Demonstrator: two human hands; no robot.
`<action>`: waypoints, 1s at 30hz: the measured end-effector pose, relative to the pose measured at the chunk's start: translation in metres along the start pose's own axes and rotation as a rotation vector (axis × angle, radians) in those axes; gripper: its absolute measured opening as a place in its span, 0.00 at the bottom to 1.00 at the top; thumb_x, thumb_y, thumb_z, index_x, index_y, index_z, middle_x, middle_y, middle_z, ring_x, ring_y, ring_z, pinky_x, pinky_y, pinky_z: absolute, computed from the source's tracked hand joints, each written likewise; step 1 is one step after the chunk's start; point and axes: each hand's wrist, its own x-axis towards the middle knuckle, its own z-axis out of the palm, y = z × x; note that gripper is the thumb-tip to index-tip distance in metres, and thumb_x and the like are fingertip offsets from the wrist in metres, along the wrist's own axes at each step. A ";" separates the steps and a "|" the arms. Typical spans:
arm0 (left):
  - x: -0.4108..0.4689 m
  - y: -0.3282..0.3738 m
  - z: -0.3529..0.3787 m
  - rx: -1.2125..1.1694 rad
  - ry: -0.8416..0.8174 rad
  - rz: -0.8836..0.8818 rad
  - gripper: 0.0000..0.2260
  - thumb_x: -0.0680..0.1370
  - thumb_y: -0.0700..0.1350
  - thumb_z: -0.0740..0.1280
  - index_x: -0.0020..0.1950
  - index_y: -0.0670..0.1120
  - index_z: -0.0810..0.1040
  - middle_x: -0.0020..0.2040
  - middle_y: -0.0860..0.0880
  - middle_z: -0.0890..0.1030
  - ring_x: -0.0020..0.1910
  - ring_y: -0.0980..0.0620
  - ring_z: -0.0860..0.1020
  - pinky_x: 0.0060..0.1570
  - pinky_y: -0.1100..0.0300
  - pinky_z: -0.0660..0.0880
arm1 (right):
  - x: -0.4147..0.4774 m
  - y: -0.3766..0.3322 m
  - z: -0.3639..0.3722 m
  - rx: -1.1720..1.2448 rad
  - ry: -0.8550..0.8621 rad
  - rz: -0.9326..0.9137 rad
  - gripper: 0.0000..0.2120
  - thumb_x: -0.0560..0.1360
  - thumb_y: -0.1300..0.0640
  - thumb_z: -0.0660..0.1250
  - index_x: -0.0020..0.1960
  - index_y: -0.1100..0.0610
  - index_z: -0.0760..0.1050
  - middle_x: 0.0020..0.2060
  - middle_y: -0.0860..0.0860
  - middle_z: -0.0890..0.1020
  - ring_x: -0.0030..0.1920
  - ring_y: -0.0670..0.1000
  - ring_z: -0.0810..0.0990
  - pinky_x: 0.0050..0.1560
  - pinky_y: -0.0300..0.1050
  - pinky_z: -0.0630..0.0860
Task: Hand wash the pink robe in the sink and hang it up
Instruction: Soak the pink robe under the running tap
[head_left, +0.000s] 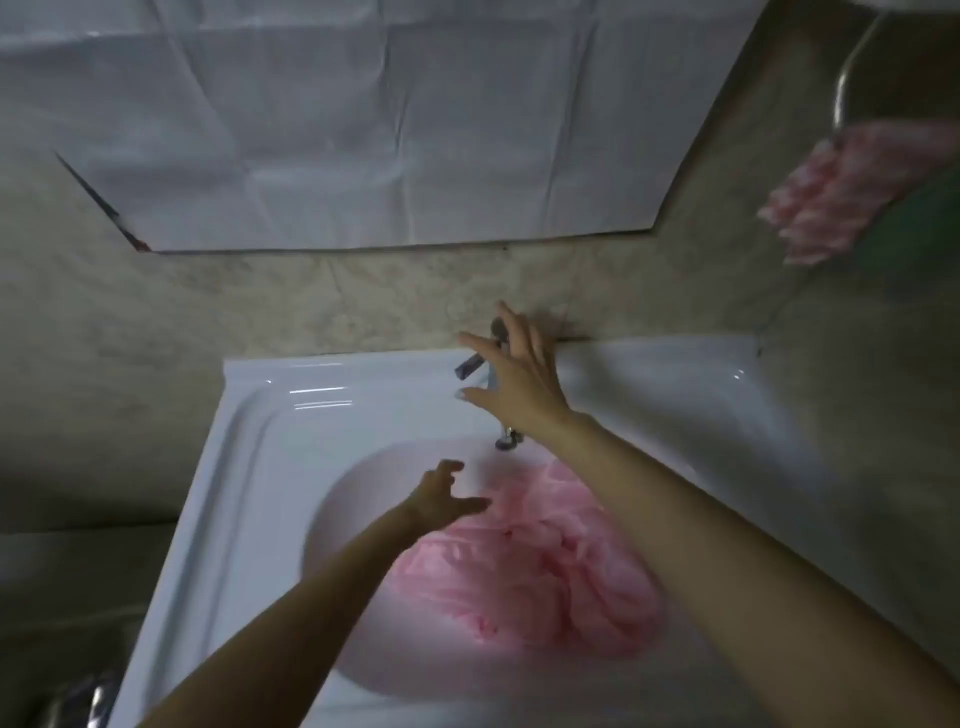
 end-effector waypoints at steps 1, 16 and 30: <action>0.001 -0.008 0.010 0.023 -0.073 -0.045 0.36 0.72 0.50 0.73 0.74 0.46 0.59 0.71 0.41 0.64 0.67 0.43 0.68 0.64 0.52 0.70 | 0.009 0.000 0.005 -0.108 -0.034 -0.028 0.28 0.70 0.43 0.71 0.68 0.43 0.69 0.77 0.52 0.47 0.75 0.58 0.43 0.73 0.57 0.47; 0.031 -0.072 0.104 0.918 -0.149 0.130 0.48 0.70 0.62 0.69 0.77 0.53 0.40 0.77 0.46 0.50 0.76 0.39 0.47 0.66 0.31 0.57 | 0.012 0.030 0.000 0.565 0.305 -0.004 0.29 0.69 0.61 0.72 0.68 0.53 0.69 0.65 0.46 0.68 0.68 0.50 0.69 0.65 0.39 0.66; -0.020 -0.083 0.113 0.875 -0.282 0.222 0.32 0.73 0.62 0.65 0.72 0.47 0.64 0.74 0.45 0.57 0.75 0.45 0.51 0.71 0.35 0.44 | -0.178 0.137 0.147 -0.161 -0.836 0.291 0.57 0.61 0.32 0.69 0.77 0.50 0.40 0.76 0.57 0.40 0.75 0.60 0.36 0.75 0.59 0.43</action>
